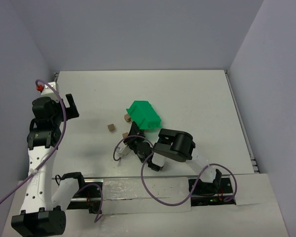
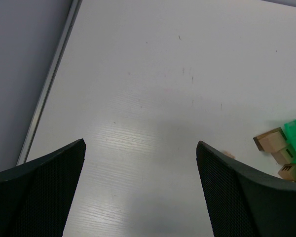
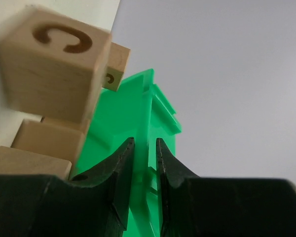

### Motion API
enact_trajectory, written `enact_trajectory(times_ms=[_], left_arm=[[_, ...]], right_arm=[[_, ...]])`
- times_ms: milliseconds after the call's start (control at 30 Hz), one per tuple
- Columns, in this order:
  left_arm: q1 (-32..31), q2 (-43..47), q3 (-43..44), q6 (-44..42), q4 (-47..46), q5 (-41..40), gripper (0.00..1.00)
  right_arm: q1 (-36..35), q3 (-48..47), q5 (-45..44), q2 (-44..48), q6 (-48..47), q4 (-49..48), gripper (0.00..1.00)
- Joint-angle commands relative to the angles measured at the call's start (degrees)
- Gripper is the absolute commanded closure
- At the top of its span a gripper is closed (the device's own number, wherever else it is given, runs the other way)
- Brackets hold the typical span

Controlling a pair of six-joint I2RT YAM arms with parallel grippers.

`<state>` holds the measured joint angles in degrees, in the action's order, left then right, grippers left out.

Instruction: Build the wood block tower

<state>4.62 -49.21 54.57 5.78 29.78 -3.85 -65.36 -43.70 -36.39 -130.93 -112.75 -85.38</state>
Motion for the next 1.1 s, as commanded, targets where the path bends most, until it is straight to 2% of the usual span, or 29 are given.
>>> enact_trajectory(times_ms=[0, 300, 533, 700, 900, 1067], left_arm=[[0.3, 0.4, 0.6, 0.7, -1.0, -0.5, 0.01], [0.3, 0.6, 0.2, 0.5, -1.1, -0.6, 0.01], [0.3, -0.1, 0.6, 0.4, -1.2, 0.1, 0.01], [0.3, -1.2, 1.3, 0.5, -1.3, 0.7, 0.01], [0.3, -1.7, 1.5, 0.2, -1.5, 0.9, 0.01], [0.3, -2.3, 1.9, 0.3, -1.5, 1.1, 0.01]], right_arm=[[0.3, 1.5, -1.8, -5.0, -12.8, -15.9, 1.00], [2.0, -1.1, -2.0, -1.5, -12.3, -15.9, 1.00], [5.9, -3.1, -1.4, 6.0, -11.2, -15.2, 1.00], [8.0, -3.0, -2.6, 12.8, -6.4, -11.1, 1.00], [8.3, -2.9, -7.0, 24.6, 4.4, 0.8, 1.00], [9.5, -6.8, -12.1, 33.6, 22.6, 23.3, 1.00]])
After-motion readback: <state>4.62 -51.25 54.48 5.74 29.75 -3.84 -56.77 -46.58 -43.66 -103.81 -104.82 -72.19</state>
